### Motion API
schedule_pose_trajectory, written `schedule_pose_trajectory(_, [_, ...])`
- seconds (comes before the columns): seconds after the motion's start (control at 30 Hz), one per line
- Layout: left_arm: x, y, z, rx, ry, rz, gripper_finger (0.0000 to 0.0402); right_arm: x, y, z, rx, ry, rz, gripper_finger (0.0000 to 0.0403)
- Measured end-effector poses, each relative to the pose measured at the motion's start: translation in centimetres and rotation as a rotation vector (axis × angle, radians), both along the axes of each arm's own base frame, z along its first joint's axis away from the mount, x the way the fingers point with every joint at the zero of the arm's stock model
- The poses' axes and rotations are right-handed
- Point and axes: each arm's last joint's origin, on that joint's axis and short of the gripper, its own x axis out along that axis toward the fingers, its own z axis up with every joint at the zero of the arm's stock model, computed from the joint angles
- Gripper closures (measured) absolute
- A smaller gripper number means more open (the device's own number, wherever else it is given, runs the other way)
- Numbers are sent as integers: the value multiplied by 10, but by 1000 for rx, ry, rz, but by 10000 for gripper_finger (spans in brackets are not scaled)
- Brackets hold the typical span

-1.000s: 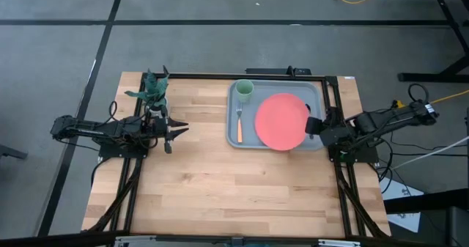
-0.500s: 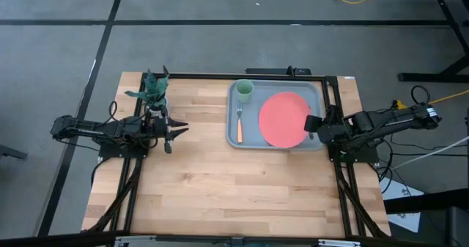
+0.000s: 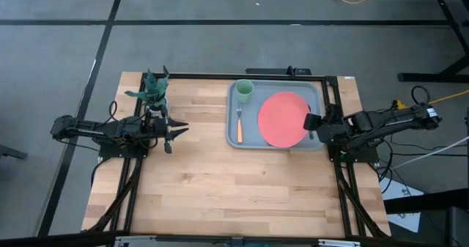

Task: Pick and place plate/cup/fork/spoon on tray
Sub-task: Put the pink plate between the fork and the spoon on the blue serving tray

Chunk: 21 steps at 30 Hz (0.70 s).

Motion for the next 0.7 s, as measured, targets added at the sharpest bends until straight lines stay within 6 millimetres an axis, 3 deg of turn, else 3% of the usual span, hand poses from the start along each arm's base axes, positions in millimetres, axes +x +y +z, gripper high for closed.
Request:
schedule_pose_trajectory(0.37, [0, 0, 0, 0, 0, 0, 326, 20, -5, -14, -68, 178, -14, 381])
schedule_pose_trajectory(0.7, [0, 0, 0, 0, 0, 0, 326, 32, -5, -18, -129, 169, -42, 381])
